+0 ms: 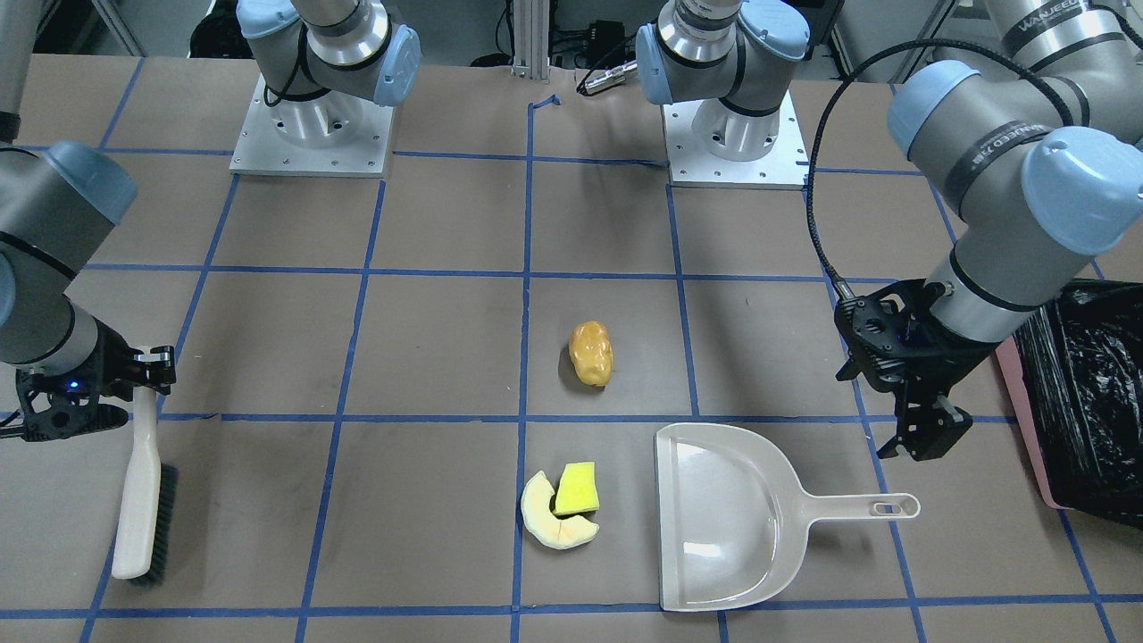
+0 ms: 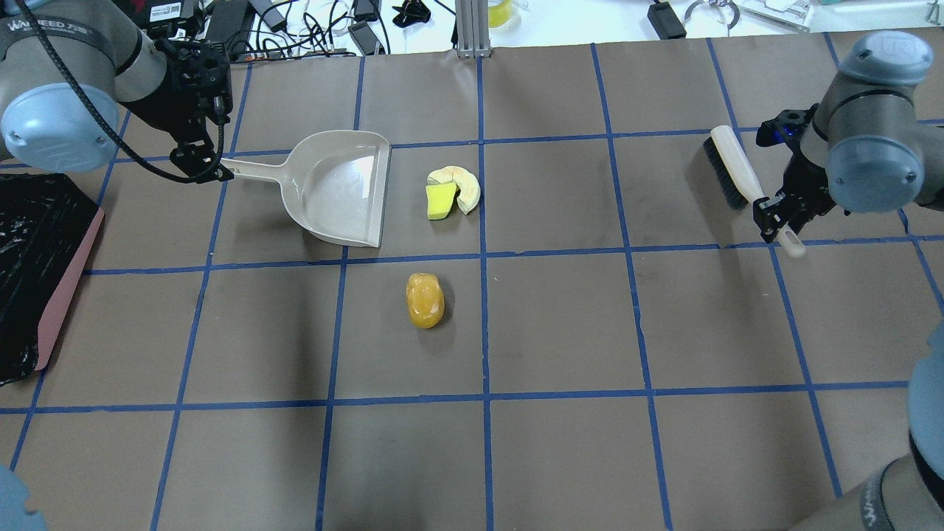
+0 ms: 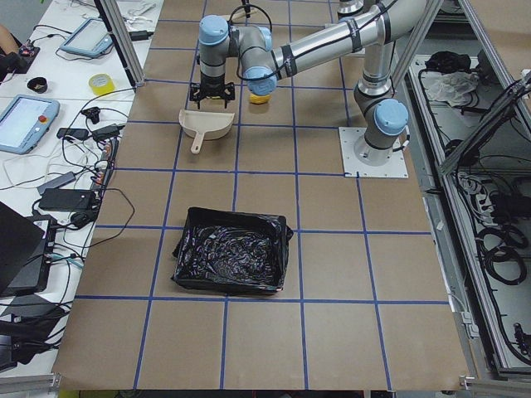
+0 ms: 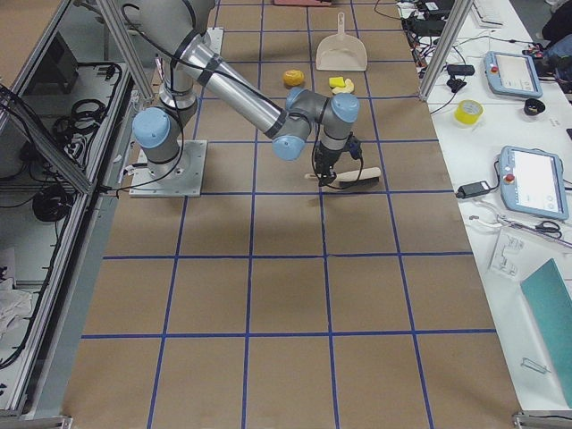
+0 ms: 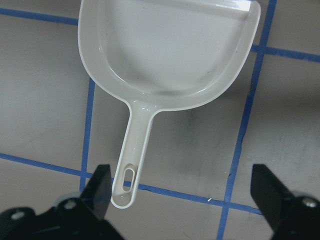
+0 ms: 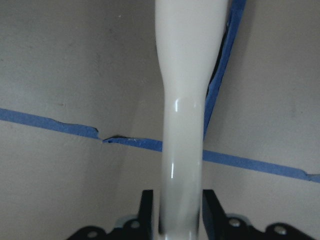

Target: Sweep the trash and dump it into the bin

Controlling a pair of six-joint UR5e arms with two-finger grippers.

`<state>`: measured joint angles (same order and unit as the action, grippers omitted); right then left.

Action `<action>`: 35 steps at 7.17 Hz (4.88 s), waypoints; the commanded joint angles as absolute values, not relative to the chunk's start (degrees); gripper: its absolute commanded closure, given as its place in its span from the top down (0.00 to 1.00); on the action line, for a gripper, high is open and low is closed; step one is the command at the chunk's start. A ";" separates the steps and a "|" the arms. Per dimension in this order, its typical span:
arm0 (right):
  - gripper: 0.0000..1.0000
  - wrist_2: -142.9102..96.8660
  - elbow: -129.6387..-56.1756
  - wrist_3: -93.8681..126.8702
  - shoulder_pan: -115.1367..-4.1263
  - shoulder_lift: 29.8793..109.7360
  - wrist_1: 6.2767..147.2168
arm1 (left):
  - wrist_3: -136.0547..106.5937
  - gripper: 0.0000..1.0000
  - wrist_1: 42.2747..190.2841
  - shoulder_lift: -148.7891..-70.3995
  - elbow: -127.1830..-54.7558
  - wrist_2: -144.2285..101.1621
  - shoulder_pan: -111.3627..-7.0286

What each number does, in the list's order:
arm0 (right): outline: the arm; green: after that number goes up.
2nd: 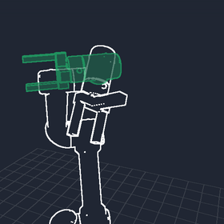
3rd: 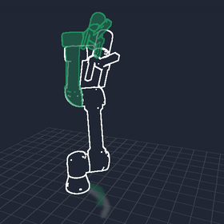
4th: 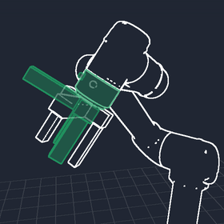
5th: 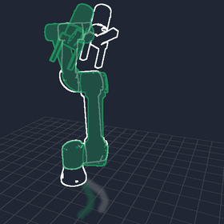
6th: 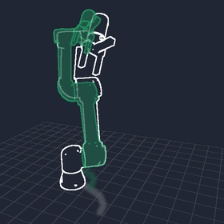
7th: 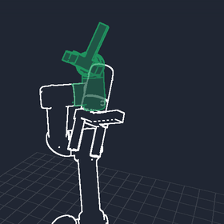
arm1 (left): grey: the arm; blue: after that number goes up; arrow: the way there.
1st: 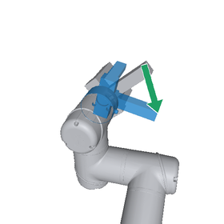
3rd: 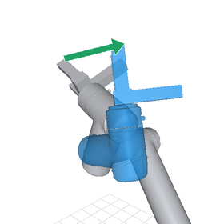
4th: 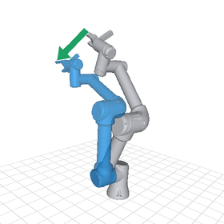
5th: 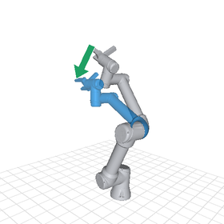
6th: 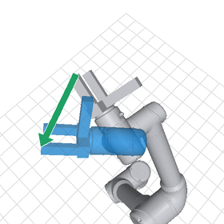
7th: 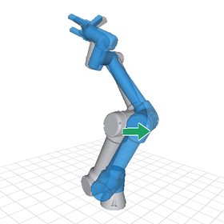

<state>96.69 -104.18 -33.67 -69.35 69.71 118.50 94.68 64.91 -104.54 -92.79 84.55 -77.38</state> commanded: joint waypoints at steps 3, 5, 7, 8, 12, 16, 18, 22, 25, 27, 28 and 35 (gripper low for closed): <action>0.00 95.98 -103.27 -33.49 -69.61 72.59 114.63 | 109.65 0.98 62.40 -109.76 -89.57 85.34 -77.17; 0.00 92.93 -103.27 -27.02 -71.79 74.00 112.69 | 109.78 0.98 62.05 -112.84 -86.94 85.34 -76.38; 0.00 92.11 -103.18 -16.93 -79.85 74.00 112.67 | 104.19 0.98 62.05 -114.43 -86.92 86.91 -76.03; 0.00 90.98 -103.18 -10.70 -83.81 73.66 112.76 | 101.63 0.98 62.05 -114.87 -86.58 87.10 -76.03; 0.00 88.33 -95.65 10.78 -98.49 69.81 108.99 | 98.87 0.99 60.05 -117.41 -89.65 88.07 -75.94; 0.00 87.02 -92.82 16.52 -104.67 64.79 109.69 | 100.46 0.99 53.20 -121.01 -88.95 88.07 -74.89; 0.00 86.57 -92.11 18.63 -106.78 63.81 109.95 | 100.37 0.81 52.65 -121.99 -89.30 87.37 -74.62; 0.00 86.31 -90.88 24.24 -110.29 61.53 111.43 | 100.02 0.12 53.09 -120.50 -90.70 87.37 -74.18; 0.00 85.35 -90.53 27.59 -112.32 60.47 113.11 | 100.02 0.11 52.65 -120.15 -91.58 87.28 -74.09; 0.00 83.23 -90.27 31.11 -113.46 59.60 115.83 | 100.55 0.11 52.65 -119.45 -91.58 87.80 -74.18; 0.00 82.97 -87.74 34.07 -114.51 58.63 115.49 | 100.46 0.11 52.65 -118.75 -91.58 87.89 -74.18; 0.00 76.57 -70.07 51.75 -122.78 48.43 114.96 | 100.46 0.10 52.38 -117.77 -91.76 87.80 -74.44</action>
